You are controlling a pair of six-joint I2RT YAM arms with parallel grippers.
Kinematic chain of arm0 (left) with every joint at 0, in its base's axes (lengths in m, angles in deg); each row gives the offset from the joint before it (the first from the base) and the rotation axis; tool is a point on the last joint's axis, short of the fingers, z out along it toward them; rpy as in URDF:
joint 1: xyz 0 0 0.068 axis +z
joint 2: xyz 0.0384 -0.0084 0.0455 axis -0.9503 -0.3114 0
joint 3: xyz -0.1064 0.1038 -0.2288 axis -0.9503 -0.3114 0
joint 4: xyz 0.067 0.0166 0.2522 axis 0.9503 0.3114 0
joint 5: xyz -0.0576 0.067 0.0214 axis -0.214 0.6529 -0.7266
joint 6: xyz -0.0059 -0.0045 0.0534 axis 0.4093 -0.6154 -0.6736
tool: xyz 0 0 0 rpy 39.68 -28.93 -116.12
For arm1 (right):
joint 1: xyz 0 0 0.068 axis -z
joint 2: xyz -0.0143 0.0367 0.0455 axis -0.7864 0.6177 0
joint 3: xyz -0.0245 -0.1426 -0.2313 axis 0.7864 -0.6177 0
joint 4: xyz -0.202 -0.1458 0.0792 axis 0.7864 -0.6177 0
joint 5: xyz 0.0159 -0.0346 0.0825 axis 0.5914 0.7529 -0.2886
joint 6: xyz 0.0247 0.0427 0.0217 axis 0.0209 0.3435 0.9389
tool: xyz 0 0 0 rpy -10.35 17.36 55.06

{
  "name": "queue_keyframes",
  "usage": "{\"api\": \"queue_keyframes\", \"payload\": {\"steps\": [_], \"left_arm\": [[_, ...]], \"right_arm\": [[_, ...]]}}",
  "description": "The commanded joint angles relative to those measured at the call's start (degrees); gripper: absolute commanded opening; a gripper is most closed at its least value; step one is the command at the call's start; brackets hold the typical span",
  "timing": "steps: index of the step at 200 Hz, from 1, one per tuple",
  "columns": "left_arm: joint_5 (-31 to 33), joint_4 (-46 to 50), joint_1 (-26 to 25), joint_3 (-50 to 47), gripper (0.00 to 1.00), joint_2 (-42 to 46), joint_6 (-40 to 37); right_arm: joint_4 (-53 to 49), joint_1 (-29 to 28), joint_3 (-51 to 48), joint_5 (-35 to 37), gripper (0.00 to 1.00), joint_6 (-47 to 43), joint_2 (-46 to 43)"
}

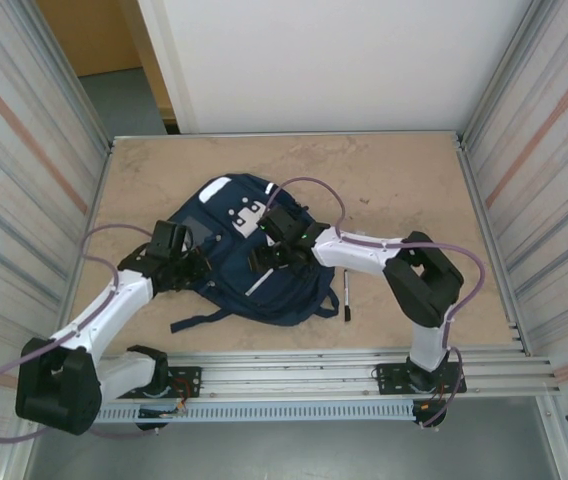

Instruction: Pack the student bag

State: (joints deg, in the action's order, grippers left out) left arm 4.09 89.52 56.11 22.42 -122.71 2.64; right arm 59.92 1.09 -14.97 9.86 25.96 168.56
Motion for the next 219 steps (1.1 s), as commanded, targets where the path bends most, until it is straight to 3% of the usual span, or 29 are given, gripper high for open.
{"api": "queue_keyframes", "payload": {"steps": [1, 24, 54, 100, 123, 137, 163, 194, 219], "left_arm": [[4.53, 2.83, 0.44, 1.14, 0.00, 3.42, -2.55], [4.61, 5.29, 0.36, 2.51, 0.00, 4.48, -0.82], [8.27, 2.01, -4.12, -2.97, 0.00, 6.41, 11.20], [7.53, 4.01, -5.26, -2.83, 0.00, 5.99, 21.21], [5.43, 2.51, -5.26, -3.05, 0.00, 8.86, 24.29], [3.79, 0.54, -5.26, -3.88, 0.01, 11.20, 26.01], [3.17, -0.32, -5.00, -5.70, 0.00, 14.99, 29.97], [2.22, -0.31, -4.91, -7.00, 0.00, 17.21, 32.02], [-2.70, -4.84, -4.90, -8.89, 0.00, 16.63, 33.59]], "right_arm": [[9.05, 1.70, 2.01, 4.97, 0.59, -2.43, 4.61], [11.48, 4.17, 8.30, 1.56, 0.58, -4.37, 10.68], [11.11, 6.36, 16.85, -1.40, 0.59, -8.33, 16.58], [13.34, 6.92, 8.92, 0.96, 0.59, -9.47, 6.61], [12.70, 3.08, 1.05, 1.92, 0.60, -5.18, -1.88], [10.18, -1.33, -3.43, 5.87, 0.60, 4.07, -5.95], [8.63, -10.48, -8.34, 5.55, 0.60, 16.70, -10.41], [8.75, -17.42, -6.25, 4.15, 0.59, 23.10, -9.12], [8.93, -21.25, -2.49, 7.30, 0.58, 28.02, -4.66]]}}
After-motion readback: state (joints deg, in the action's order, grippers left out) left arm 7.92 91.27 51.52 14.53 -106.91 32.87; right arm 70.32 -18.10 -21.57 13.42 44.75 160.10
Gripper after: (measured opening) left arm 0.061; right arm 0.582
